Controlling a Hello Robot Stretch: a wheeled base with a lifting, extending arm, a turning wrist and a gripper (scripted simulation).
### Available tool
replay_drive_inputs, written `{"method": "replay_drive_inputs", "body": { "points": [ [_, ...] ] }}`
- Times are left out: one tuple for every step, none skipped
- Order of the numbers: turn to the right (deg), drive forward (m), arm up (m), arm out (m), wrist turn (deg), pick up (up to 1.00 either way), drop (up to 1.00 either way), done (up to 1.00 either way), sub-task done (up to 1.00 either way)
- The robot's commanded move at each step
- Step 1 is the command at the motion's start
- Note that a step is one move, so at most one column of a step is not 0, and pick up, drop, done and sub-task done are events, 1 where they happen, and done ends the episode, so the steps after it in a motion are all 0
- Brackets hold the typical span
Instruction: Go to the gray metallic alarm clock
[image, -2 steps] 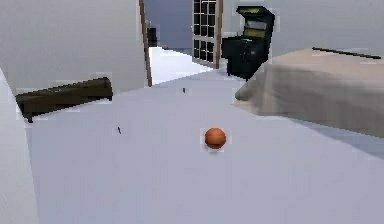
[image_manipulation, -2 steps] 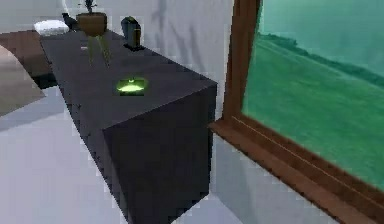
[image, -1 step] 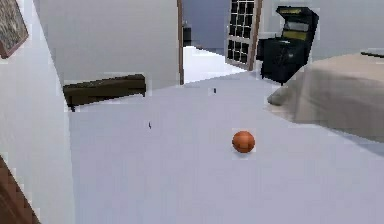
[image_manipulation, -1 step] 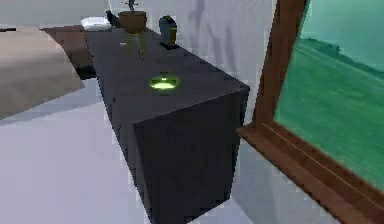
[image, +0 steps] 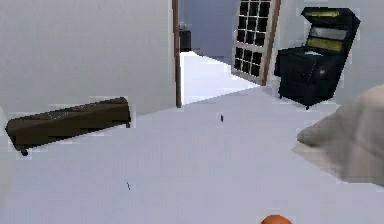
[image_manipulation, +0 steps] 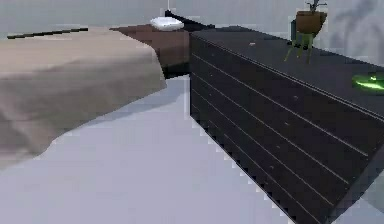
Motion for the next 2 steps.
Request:
{"method": "replay_drive_inputs", "body": {
  "points": [
    [0.0, 0.85, 0.0, 0.0, 0.0, 0.0, 0.0, 0.0, 0.0],
    [-15.0, 0.0, 0.0, 0.0, 0.0, 0.0, 0.0, 0.0, 0.0]
  ]
}}
